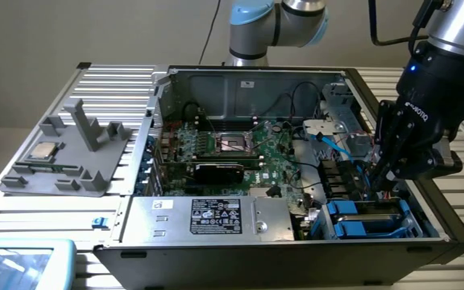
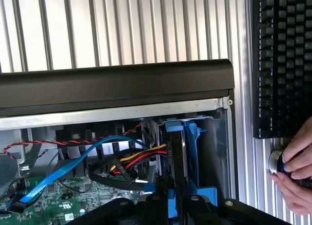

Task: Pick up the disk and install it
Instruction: 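Insert the second disk wire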

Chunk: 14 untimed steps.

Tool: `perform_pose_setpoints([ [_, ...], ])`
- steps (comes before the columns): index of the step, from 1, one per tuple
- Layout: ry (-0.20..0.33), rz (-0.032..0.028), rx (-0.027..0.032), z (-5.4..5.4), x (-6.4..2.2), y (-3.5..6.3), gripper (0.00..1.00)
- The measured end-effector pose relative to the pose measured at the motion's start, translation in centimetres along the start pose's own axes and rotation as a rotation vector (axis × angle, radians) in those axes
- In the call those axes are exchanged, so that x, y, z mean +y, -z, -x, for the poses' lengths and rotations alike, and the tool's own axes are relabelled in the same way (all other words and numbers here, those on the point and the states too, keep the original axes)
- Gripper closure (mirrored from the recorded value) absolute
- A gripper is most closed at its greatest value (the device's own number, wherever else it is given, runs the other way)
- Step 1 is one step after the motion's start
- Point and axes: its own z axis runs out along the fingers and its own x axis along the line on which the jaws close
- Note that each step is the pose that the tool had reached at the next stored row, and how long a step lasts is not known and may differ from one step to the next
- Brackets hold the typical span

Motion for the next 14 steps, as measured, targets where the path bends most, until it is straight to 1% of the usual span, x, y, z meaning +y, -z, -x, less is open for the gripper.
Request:
perform_pose_setpoints([
  [2, 0.000, -0.0002, 0.0021, 0.00, 0.00, -0.02, 0.79],
  [3, 0.000, -0.0003, 0.0028, 0.00, 0.00, -0.03, 0.81],
  [4, 0.000, -0.0004, 0.0034, 0.00, 0.00, -0.02, 0.81],
  [5, 0.000, -0.0004, 0.0039, 0.00, 0.00, -0.02, 0.84],
  [7, 0.000, -0.0005, 0.0046, 0.00, 0.00, -0.03, 0.84],
  [10, 0.000, -0.0005, 0.0049, 0.01, 0.00, 0.00, 0.84],
  [14, -0.001, -0.0005, 0.0041, 0.05, -0.01, 0.31, 0.84],
])
